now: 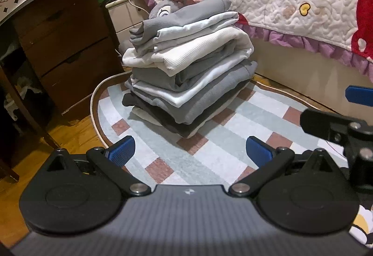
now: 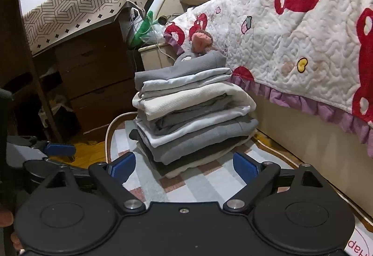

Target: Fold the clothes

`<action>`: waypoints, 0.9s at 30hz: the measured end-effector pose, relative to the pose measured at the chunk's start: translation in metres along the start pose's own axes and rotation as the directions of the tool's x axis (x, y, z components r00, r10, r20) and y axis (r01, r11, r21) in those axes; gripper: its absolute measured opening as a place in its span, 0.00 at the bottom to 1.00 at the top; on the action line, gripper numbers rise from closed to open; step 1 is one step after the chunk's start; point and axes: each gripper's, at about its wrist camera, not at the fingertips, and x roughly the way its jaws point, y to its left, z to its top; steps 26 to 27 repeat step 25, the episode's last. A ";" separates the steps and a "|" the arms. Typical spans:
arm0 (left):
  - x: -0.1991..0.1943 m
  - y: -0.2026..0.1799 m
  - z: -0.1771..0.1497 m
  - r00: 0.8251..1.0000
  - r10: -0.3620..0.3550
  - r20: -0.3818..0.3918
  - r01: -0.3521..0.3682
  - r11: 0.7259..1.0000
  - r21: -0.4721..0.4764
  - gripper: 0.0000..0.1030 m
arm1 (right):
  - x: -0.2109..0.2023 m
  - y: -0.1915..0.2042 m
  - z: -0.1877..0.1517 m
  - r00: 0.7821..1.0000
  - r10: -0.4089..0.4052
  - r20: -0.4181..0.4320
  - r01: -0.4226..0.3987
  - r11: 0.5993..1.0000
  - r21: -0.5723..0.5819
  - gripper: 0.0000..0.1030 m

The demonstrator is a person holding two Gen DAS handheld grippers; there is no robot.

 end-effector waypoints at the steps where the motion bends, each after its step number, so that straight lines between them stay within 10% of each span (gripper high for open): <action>1: 0.001 -0.001 0.000 1.000 0.005 -0.004 -0.005 1.000 0.004 1.00 | 0.000 0.000 0.000 1.000 -0.001 -0.007 0.001 1.000 -0.003 0.90; 27: 0.001 -0.004 -0.001 1.000 0.022 0.011 -0.022 0.999 0.031 1.00 | -0.001 -0.005 0.002 0.999 0.047 -0.015 -0.046 0.997 0.064 0.91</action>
